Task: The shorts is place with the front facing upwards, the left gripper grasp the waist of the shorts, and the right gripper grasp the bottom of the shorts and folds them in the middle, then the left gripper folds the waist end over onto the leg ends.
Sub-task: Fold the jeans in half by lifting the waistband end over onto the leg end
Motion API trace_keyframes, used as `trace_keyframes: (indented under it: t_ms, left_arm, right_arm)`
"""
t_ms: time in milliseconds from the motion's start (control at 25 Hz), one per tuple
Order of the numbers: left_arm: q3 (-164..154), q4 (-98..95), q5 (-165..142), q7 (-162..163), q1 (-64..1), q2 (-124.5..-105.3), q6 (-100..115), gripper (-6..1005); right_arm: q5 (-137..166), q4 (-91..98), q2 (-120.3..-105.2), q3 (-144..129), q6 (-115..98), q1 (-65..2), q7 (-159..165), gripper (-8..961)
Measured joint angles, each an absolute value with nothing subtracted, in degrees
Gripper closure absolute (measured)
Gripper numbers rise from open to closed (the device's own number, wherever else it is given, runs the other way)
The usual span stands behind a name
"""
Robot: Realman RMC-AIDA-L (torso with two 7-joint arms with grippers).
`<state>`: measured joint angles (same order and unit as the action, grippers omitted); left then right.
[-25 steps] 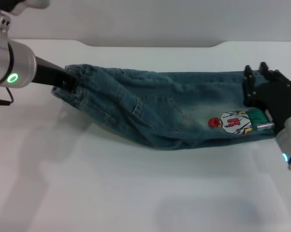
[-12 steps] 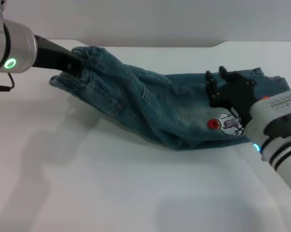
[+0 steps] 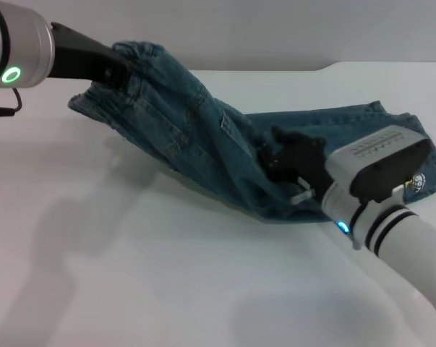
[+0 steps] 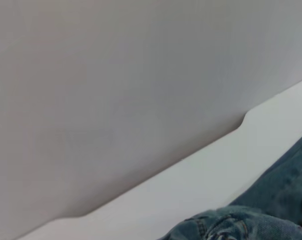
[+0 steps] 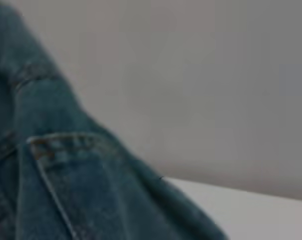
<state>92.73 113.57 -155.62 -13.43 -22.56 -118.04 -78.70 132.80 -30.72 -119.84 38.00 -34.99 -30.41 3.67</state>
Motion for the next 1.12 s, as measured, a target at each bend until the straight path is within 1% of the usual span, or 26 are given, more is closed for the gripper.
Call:
trace_keyframes:
  t_ms: [480, 1120]
  left_arm:
    - [93.17, 114.56, -147.89, -16.61, -22.55, -117.95, -74.21, 948]
    - [92.56, 114.62, -138.87, -20.36, -22.54, -118.04, -69.34, 950]
  right_arm:
    - [132.99, -31.4, -119.88, 32.31, -29.66, -35.9, 13.36, 646]
    - [132.91, -33.61, -119.89, 31.11, -26.02, -42.32, 14.68, 646]
